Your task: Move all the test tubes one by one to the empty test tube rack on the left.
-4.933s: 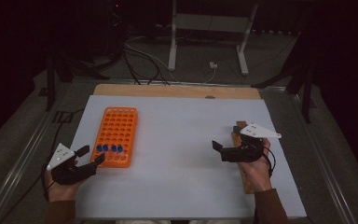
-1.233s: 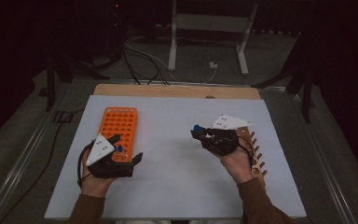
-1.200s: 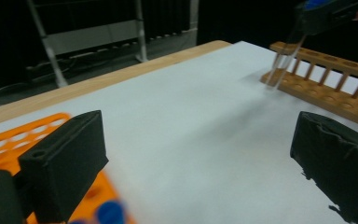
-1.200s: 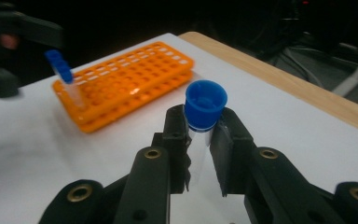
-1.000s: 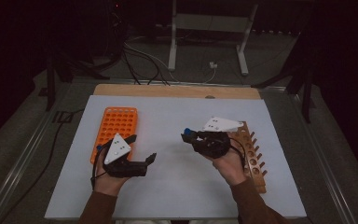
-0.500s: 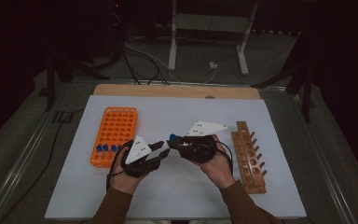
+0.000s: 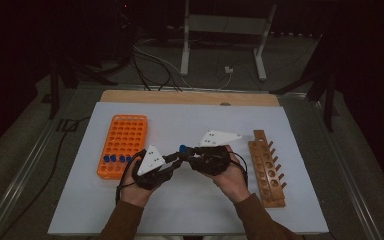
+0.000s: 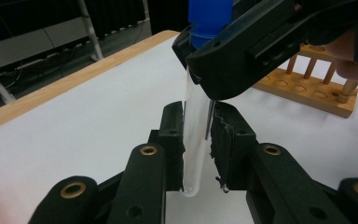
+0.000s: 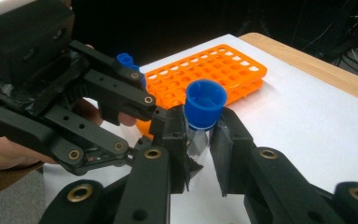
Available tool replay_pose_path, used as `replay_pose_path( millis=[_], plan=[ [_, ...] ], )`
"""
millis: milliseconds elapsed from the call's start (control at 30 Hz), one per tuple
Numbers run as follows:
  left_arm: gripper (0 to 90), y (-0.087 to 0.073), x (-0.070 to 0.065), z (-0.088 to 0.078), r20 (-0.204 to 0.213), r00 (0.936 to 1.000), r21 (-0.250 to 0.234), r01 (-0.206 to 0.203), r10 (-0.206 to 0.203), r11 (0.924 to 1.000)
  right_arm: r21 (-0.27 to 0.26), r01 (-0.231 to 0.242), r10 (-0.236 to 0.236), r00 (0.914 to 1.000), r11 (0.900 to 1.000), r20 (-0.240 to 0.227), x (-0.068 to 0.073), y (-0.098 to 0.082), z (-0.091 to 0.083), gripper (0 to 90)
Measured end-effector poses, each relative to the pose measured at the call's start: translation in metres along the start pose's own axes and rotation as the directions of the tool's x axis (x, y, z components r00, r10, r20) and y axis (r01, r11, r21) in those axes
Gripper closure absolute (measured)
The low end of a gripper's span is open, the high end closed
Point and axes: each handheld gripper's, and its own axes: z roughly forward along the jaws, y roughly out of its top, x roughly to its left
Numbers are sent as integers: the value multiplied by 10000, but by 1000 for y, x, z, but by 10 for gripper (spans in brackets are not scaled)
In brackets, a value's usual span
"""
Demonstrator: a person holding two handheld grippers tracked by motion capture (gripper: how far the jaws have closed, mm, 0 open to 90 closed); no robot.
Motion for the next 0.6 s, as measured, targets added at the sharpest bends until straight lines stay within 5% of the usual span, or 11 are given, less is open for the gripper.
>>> replay_pose_path(
  millis=[233, 400, 600],
  plan=[
    [779, 0, -1, 1, -14, 10000, -34, -71, 70, 10000, 2, -52, 52, 10000, 10000, -57, -1, 0, -1, 747],
    [779, -4, 4, -3, -183, 9997, -16, 173, -173, 9998, -261, -222, 222, 9998, 9994, -19, -8, -1, -9, 516],
    [779, -12, 14, -16, -388, 9971, -102, 650, -653, 9978, -281, -377, 397, 9965, 9989, 741, -22, -7, -23, 267]
  ],
)
